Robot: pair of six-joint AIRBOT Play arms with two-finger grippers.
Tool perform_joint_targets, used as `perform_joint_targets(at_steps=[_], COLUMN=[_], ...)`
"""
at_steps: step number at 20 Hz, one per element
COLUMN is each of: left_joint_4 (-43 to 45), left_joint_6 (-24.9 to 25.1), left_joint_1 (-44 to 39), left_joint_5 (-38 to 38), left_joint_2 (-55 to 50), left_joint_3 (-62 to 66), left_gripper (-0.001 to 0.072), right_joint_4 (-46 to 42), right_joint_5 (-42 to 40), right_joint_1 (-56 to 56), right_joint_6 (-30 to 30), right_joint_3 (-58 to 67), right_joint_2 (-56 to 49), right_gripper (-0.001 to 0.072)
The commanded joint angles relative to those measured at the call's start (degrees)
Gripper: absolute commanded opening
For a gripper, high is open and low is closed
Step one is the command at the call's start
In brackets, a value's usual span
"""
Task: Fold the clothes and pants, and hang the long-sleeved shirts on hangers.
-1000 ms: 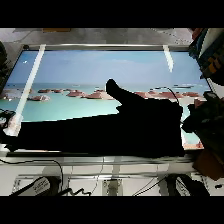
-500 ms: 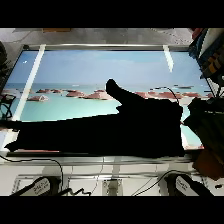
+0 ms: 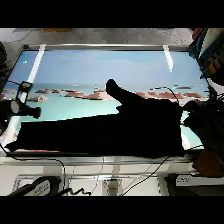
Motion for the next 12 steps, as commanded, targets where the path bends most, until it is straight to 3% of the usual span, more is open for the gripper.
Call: perform_joint_targets(at_steps=[1,2,7,12], left_joint_4=[-6.73,-8.79,-19.26,-21.20], left_joint_6=[-0.02,-0.02,0.00,-0.02], left_joint_1=[-5.38,-6.54,-11.61,-15.96], left_joint_5=[2.99,4.13,9.49,13.25], left_joint_2=[-0.24,-0.46,-2.60,-4.15], left_joint_3=[0.04,0.04,0.07,0.07], left_gripper=[0.0679,0.0649,0.0646,0.0646], right_joint_4=[-1.95,-4.00,-2.38,9.42], right_joint_5=[-1.73,-1.16,-1.70,-0.90], right_joint_1=[1.16,1.79,3.17,3.45], right_joint_6=[-0.20,0.87,-0.15,-10.16], right_joint_3=[3.17,4.33,6.45,6.45], right_joint_2=[-6.03,-7.48,-12.39,-14.71], right_gripper=[0.0626,0.0626,0.0607,0.0555])
